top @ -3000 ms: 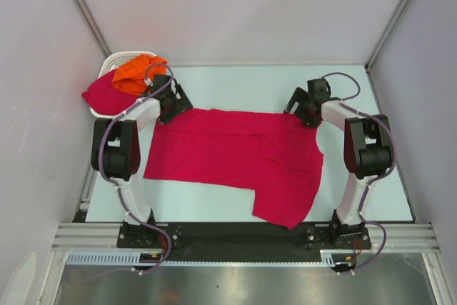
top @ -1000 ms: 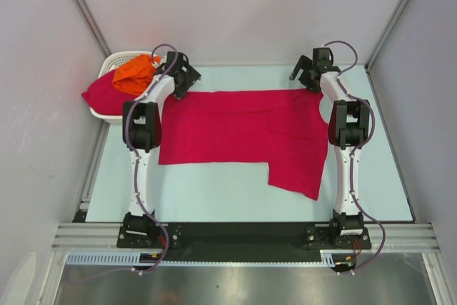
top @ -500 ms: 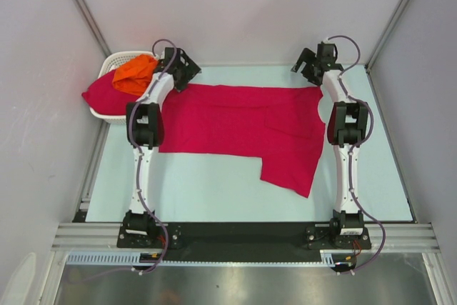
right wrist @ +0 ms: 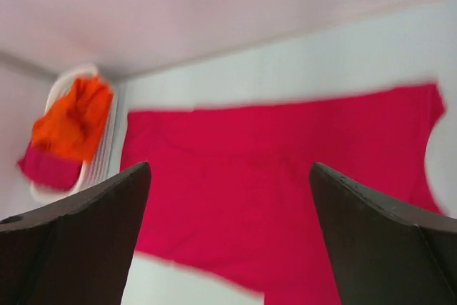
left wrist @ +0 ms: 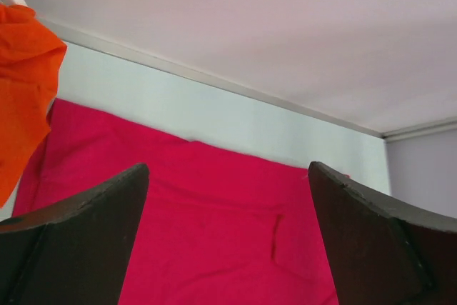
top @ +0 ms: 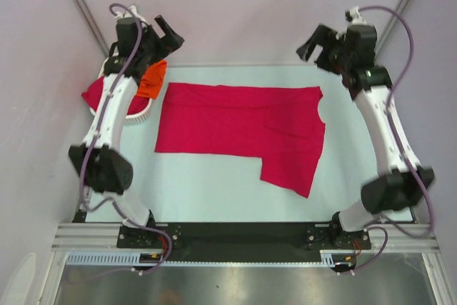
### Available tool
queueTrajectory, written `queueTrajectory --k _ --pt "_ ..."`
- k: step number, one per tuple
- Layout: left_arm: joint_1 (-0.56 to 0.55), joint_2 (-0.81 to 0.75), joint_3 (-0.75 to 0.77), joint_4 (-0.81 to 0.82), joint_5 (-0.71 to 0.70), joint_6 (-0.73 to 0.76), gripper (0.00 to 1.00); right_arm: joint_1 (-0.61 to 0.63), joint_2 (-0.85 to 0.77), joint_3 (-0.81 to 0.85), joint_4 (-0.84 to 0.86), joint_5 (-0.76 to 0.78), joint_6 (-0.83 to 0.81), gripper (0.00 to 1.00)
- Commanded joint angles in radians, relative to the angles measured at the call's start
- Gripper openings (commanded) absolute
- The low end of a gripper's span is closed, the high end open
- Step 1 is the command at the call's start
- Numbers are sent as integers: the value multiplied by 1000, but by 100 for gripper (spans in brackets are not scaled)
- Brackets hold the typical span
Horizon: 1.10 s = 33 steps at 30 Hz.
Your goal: Fold and stack the t-shirts
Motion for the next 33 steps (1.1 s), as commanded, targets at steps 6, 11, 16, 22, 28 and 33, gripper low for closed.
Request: queueTrajectory --k 6,11,16,22,28,33 --pt "6 -537 -864 -74 99 -42 99 144 -445 -837 -100 -124 255 100" --pt "35 -550 -923 -2 67 -44 95 97 -365 -763 -43 -14 214 100" --pt "25 -331 -699 132 4 -47 94 -21 -99 -550 122 49 173 100" --pt "29 31 -323 96 -96 -33 91 -72 274 -155 79 105 89 100" --pt "31 265 -72 101 -126 -24 94 -80 512 63 104 109 79 100" --pt "31 389 54 99 -115 -58 95 -81 653 172 84 83 94 100"
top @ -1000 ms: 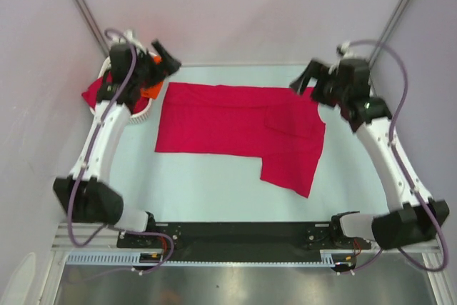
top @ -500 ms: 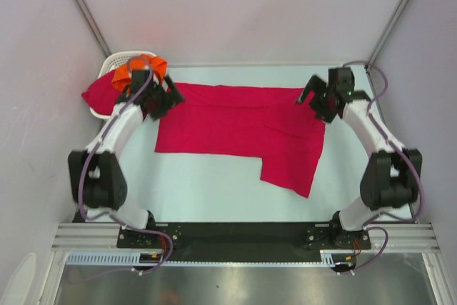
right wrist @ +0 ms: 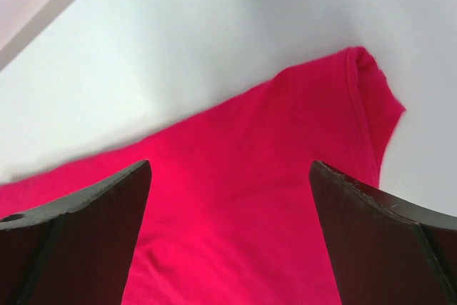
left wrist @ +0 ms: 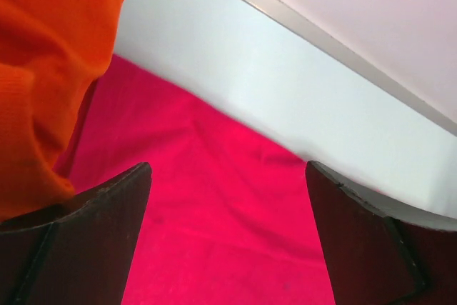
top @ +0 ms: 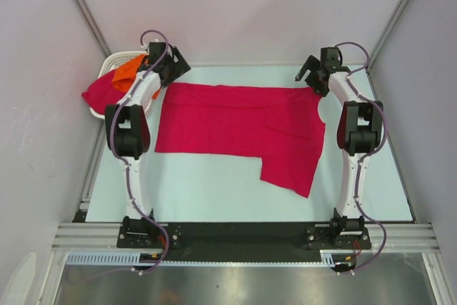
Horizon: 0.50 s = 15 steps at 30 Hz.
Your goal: Fold and stack the t-shirts
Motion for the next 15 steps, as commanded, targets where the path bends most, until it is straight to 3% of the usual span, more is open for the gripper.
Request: queueTrajectory --k 1,9,15 --pt "7 78 107 11 -21 -58 95 -1 80 107 -11 5 -10 100" --pt "1 177 90 11 -11 -191 94 -5 162 97 -2 25 22 100" --pt "1 256 111 -1 -11 -326 94 -9 246 192 -26 28 -5 100"
